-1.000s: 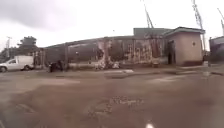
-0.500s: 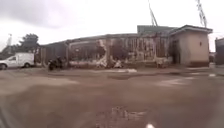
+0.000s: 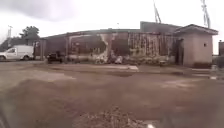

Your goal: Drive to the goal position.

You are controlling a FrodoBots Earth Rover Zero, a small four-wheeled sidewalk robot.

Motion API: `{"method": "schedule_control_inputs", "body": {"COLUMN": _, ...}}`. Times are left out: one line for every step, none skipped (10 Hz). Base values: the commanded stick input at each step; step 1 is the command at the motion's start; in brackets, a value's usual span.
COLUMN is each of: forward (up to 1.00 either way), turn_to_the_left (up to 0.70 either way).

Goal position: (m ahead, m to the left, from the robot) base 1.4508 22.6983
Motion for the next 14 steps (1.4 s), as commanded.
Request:
{"method": "schedule_control_inputs", "body": {"forward": 0.0, "turn_to_the_left": 0.0}}
{"method": "schedule_control_inputs", "body": {"forward": 0.0, "turn_to_the_left": 0.0}}
{"method": "schedule_control_inputs", "body": {"forward": 0.0, "turn_to_the_left": 0.0}}
{"method": "schedule_control_inputs", "body": {"forward": 0.0, "turn_to_the_left": 0.0}}
{"method": "schedule_control_inputs", "body": {"forward": 0.0, "turn_to_the_left": 0.0}}
{"method": "schedule_control_inputs", "body": {"forward": 0.0, "turn_to_the_left": 0.0}}
{"method": "schedule_control_inputs", "body": {"forward": 0.0, "turn_to_the_left": -0.43}}
{"method": "schedule_control_inputs", "body": {"forward": 0.0, "turn_to_the_left": -0.85}}
{"method": "schedule_control_inputs", "body": {"forward": 0.0, "turn_to_the_left": -0.85}}
{"method": "schedule_control_inputs", "body": {"forward": 0.37, "turn_to_the_left": -0.55}}
{"method": "schedule_control_inputs", "body": {"forward": 0.71, "turn_to_the_left": -0.33}}
{"method": "schedule_control_inputs", "body": {"forward": 0.85, "turn_to_the_left": -0.34}}
{"method": "schedule_control_inputs", "body": {"forward": 0.28, "turn_to_the_left": -0.11}}
{"method": "schedule_control_inputs", "body": {"forward": 0.0, "turn_to_the_left": 0.0}}
